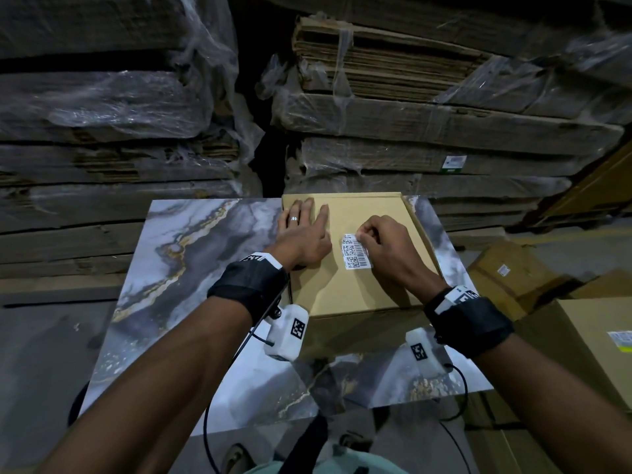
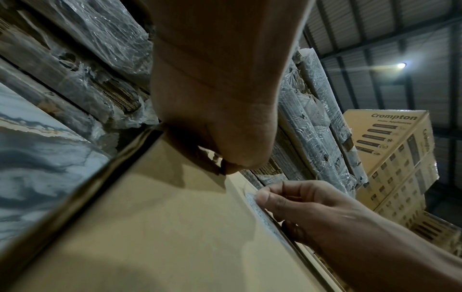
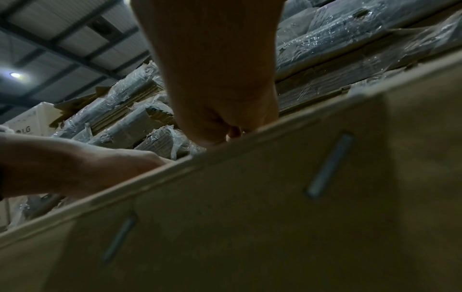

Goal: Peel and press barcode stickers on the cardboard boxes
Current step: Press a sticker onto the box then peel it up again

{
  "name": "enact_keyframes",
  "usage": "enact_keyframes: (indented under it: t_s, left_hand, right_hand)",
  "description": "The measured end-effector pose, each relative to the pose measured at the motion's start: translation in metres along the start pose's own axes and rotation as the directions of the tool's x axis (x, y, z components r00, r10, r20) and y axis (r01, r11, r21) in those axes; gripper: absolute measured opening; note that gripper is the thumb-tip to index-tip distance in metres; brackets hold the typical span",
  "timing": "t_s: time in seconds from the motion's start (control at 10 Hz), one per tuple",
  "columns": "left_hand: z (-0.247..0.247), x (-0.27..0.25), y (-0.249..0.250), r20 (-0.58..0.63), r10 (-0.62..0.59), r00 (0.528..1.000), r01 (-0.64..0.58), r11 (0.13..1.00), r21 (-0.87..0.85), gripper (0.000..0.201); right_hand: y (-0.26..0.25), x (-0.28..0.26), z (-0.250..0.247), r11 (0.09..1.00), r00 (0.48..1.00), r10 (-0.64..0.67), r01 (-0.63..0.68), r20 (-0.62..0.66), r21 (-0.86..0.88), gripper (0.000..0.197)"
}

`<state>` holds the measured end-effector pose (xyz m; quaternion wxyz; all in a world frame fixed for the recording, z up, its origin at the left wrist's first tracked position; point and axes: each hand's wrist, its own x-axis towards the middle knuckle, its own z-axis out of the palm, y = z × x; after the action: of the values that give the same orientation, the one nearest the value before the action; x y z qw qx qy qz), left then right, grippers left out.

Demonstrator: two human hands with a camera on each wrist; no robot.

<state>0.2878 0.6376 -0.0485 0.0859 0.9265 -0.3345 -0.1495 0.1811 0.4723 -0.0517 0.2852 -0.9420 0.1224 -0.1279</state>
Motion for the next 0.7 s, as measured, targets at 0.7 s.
enact_keyframes:
  t_s: [0.7]
  left_hand:
    - [0.001, 0.0, 0.0, -0.007, 0.003, 1.0, -0.003, 1.0, -0.014, 0.064]
  right_hand:
    - [0.004, -0.018, -0.002, 0.969, 0.997, -0.007, 0.026, -0.076, 0.248, 0.009]
